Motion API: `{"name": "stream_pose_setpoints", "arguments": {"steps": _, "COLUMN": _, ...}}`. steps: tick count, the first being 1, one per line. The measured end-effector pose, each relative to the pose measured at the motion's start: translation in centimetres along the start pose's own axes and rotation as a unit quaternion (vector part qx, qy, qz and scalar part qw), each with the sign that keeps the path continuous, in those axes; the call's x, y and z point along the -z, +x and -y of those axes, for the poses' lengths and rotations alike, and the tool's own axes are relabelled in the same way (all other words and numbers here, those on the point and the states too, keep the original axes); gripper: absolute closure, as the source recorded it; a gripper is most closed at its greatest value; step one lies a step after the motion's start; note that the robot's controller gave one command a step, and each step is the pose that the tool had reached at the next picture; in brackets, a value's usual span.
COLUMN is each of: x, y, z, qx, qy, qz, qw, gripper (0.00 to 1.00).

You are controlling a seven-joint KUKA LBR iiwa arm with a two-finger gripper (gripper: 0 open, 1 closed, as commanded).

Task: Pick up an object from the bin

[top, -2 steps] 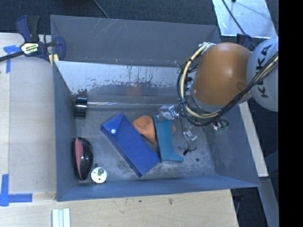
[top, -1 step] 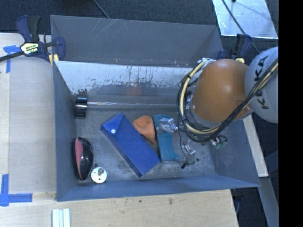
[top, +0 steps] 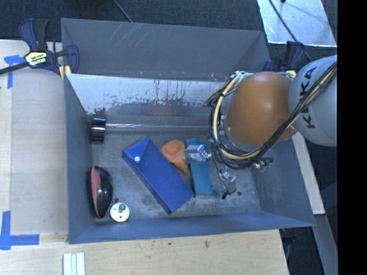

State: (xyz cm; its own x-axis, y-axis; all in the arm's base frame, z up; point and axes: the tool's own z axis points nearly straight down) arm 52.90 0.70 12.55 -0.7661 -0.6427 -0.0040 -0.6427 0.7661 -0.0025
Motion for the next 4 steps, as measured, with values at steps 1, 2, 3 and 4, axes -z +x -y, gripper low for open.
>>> {"name": "stream_pose_setpoints", "arguments": {"steps": 1, "x": -5.2, "y": -2.6, "z": 3.6, "qx": 0.012, "qy": -0.002, "qz": -0.0014, "qw": 0.9999, "gripper": 1.0}}
{"name": "stream_pose_setpoints", "arguments": {"steps": 2, "x": -5.2, "y": -2.6, "z": 3.6, "qx": 0.012, "qy": -0.002, "qz": -0.0015, "qw": 0.9999, "gripper": 1.0}}
{"name": "stream_pose_setpoints", "arguments": {"steps": 3, "x": -4.9, "y": -2.5, "z": 3.6, "qx": 0.012, "qy": -0.002, "qz": -0.0011, "qw": 0.9999, "gripper": 1.0}}
{"name": "stream_pose_setpoints", "arguments": {"steps": 4, "x": -3.1, "y": -2.3, "z": 3.4, "qx": 0.012, "qy": -0.004, "qz": -0.0037, "qw": 0.9999, "gripper": 1.0}}
